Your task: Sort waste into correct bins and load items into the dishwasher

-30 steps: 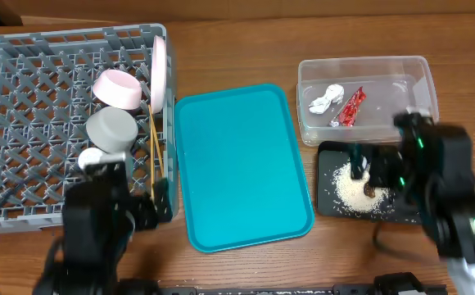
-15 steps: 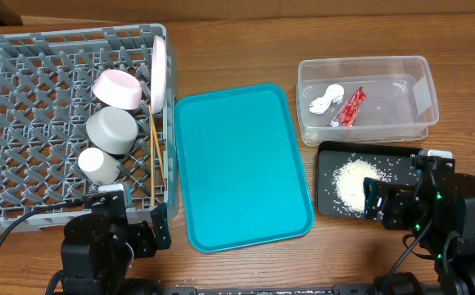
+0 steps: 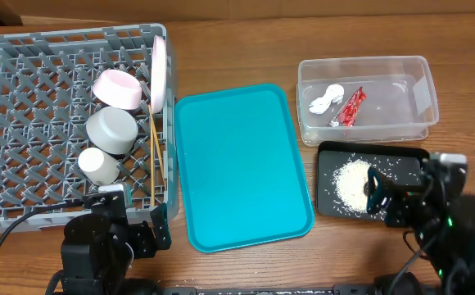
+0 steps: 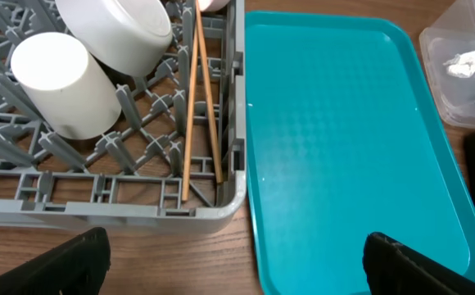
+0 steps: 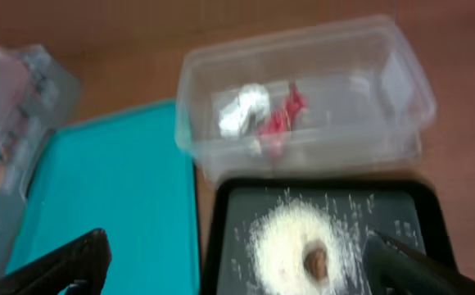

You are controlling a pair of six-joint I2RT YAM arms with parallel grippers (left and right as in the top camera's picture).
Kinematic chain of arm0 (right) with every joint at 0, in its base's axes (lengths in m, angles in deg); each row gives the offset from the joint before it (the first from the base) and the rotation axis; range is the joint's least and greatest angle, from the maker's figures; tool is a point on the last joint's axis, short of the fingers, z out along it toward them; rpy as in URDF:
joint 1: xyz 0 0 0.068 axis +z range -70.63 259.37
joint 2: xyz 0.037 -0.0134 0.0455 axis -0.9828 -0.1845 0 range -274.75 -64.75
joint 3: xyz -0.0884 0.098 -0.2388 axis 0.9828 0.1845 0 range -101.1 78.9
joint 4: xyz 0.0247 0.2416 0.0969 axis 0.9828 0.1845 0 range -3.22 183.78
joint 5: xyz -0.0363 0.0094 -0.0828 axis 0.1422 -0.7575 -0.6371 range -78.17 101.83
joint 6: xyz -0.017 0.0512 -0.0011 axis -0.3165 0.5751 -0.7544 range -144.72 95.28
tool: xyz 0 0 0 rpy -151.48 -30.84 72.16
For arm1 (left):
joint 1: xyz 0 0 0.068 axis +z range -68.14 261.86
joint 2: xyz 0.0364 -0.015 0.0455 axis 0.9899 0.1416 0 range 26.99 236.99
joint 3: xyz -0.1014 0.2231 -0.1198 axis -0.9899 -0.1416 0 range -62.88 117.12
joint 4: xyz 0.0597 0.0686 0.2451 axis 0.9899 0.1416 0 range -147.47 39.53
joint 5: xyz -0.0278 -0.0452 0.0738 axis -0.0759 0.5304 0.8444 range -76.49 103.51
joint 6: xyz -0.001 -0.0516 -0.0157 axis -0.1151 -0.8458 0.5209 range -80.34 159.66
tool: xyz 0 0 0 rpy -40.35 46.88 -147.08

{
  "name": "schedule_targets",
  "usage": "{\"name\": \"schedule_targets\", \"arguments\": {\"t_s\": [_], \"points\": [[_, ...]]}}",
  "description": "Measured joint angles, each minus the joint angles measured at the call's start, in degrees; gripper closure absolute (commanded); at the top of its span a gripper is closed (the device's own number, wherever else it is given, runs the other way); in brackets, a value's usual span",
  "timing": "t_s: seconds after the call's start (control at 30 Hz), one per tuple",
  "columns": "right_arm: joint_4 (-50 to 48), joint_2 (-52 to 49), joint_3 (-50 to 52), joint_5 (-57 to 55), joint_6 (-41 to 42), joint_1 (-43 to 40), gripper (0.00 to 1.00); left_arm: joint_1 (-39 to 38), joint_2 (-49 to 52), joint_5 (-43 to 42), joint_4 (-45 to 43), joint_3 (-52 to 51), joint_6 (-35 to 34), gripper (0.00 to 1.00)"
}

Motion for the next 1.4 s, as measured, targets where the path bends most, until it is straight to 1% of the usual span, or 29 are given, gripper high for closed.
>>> {"name": "schedule_targets", "arguments": {"t_s": [0.1,0.2,0.33,0.5,0.6,0.67,0.83,1.4], "points": [[-8.74,8.70,6.93,-0.09,-0.31,0.00,0.00,0.00,0.00,0.02,0.59,-0.09,0.00,0.00],[-17.73,17.55,16.26,-0.11,-0.35,0.00,0.00,0.00,0.00,0.00,0.87,-0.22,0.00,0.00],[-30.56,25.83,28.50,0.13,-0.33,-0.22,0.00,0.00,0.00,0.00,0.85,-0.28,0.00,0.00],[-48.63,27.76,40.30,0.24,-0.42,-1.01,0.00,0.00,0.00,0.02,0.85,-0.31,0.00,0.00],[-55.54,27.78,46.05,0.68,-0.31,-2.01,0.00,0.00,0.00,0.02,0.83,-0.31,0.00,0.00],[-56.96,27.78,48.72,1.86,-0.31,-2.71,0.00,0.00,0.00,0.02,0.83,-0.31,0.00,0.00],[-50.36,27.76,50.16,4.94,-0.33,-3.37,0.00,0.00,0.00,0.00,0.85,-0.31,0.00,0.00],[-50.34,27.76,50.16,6.25,-0.31,-3.37,0.00,0.00,0.00,0.02,0.83,-0.31,0.00,0.00]]}}
